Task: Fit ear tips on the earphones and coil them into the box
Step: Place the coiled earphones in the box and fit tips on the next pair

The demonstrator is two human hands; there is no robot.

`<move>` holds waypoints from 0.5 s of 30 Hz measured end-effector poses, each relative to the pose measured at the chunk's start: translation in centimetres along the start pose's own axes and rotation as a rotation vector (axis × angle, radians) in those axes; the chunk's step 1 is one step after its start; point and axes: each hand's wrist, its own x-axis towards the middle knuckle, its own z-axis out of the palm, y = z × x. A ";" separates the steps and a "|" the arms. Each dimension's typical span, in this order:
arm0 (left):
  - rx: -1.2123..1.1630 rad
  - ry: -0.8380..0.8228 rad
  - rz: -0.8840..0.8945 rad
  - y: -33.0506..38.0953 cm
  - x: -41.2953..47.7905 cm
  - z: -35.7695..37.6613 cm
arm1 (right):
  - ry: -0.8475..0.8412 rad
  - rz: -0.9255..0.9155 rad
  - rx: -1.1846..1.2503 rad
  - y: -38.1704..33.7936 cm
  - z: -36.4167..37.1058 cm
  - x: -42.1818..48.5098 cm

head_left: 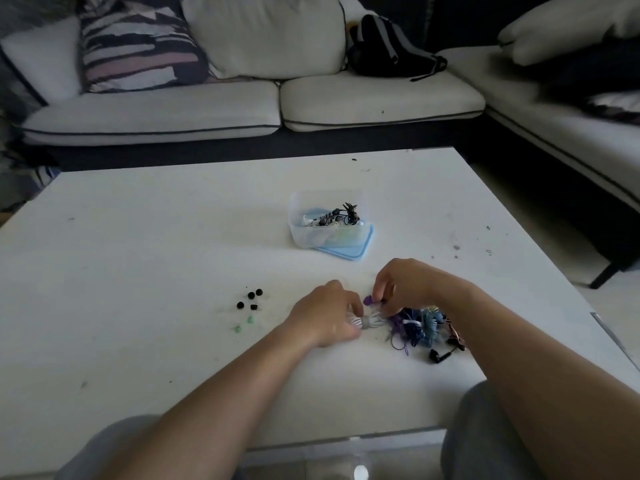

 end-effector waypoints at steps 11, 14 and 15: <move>-0.767 0.187 -0.105 -1.1 -2.7 -5.9 | 0.113 -0.225 0.300 -3.1 0.2 0.2; -1.006 0.231 -0.193 -1.6 -2.8 -6.8 | 0.127 -0.251 0.501 -3.9 0.0 0.0; -1.080 0.245 -0.215 -1.8 -2.8 -7.0 | 0.110 -0.249 0.600 -4.1 -0.1 -0.1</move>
